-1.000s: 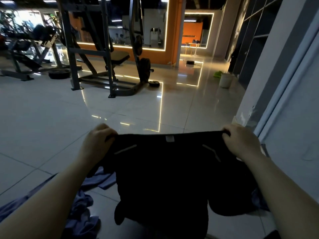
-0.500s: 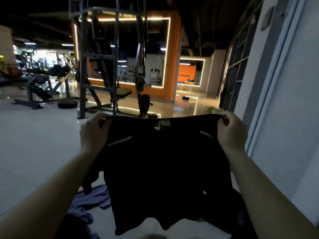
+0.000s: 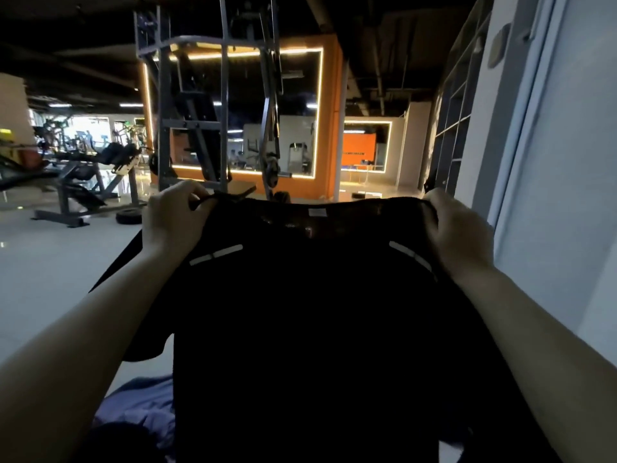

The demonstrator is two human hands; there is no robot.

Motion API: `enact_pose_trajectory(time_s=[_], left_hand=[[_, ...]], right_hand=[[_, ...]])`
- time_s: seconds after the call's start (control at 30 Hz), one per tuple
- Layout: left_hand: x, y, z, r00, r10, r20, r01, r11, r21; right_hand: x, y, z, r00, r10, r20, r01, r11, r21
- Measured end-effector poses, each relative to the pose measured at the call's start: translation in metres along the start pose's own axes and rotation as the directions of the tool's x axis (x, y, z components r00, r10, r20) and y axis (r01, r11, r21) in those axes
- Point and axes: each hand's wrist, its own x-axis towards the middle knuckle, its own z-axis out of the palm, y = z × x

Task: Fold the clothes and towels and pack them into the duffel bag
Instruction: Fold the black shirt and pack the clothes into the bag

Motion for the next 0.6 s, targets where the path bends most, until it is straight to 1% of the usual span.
enact_pose_trajectory(time_s=[0.07, 0.13, 0.2, 0.23, 0.27, 0.33, 0.4, 0.47, 0.53, 0.6], left_hand=[[-0.008, -0.022, 0.017, 0.992, -0.056, 0.112, 0.051, 0.998, 0.043], [-0.020, -0.048, 0.044, 0.968, -0.129, 0.214, 0.107, 0.988, 0.111], [-0.039, -0.078, 0.081, 0.935, -0.201, 0.292, 0.148, 0.970, 0.192], [-0.050, -0.093, 0.102, 0.913, -0.244, 0.328, 0.173, 0.957, 0.232], [-0.061, -0.109, 0.124, 0.888, -0.290, 0.357, 0.201, 0.943, 0.264], [-0.084, -0.142, 0.170, 0.839, -0.376, 0.393, 0.254, 0.910, 0.329], [-0.107, -0.174, 0.208, 0.790, -0.422, 0.445, 0.264, 0.889, 0.374], [-0.133, -0.212, 0.250, 0.719, -0.467, 0.515, 0.255, 0.866, 0.430], [-0.156, -0.248, 0.289, 0.661, -0.495, 0.563, 0.234, 0.850, 0.472], [-0.173, -0.279, 0.325, 0.629, -0.508, 0.588, 0.211, 0.840, 0.500]], right_hand=[[-0.016, 0.007, 0.032, 0.994, -0.036, 0.101, 0.040, 0.999, -0.035], [-0.037, 0.010, 0.068, 0.978, -0.058, 0.199, 0.068, 0.997, -0.044], [-0.065, 0.013, 0.110, 0.924, -0.082, 0.373, 0.123, 0.989, -0.088], [-0.081, 0.016, 0.134, 0.891, -0.091, 0.446, 0.139, 0.988, -0.075], [-0.096, 0.022, 0.160, 0.860, -0.095, 0.502, 0.142, 0.988, -0.055], [-0.127, 0.035, 0.215, 0.832, -0.071, 0.551, 0.114, 0.992, -0.045], [-0.157, 0.044, 0.256, 0.739, -0.017, 0.673, 0.092, 0.993, -0.077], [-0.191, 0.054, 0.305, 0.649, -0.016, 0.761, 0.084, 0.995, -0.051], [-0.219, 0.058, 0.351, 0.571, -0.023, 0.820, 0.072, 0.997, -0.022], [-0.241, 0.065, 0.397, 0.525, -0.007, 0.851, 0.067, 0.997, -0.033]])
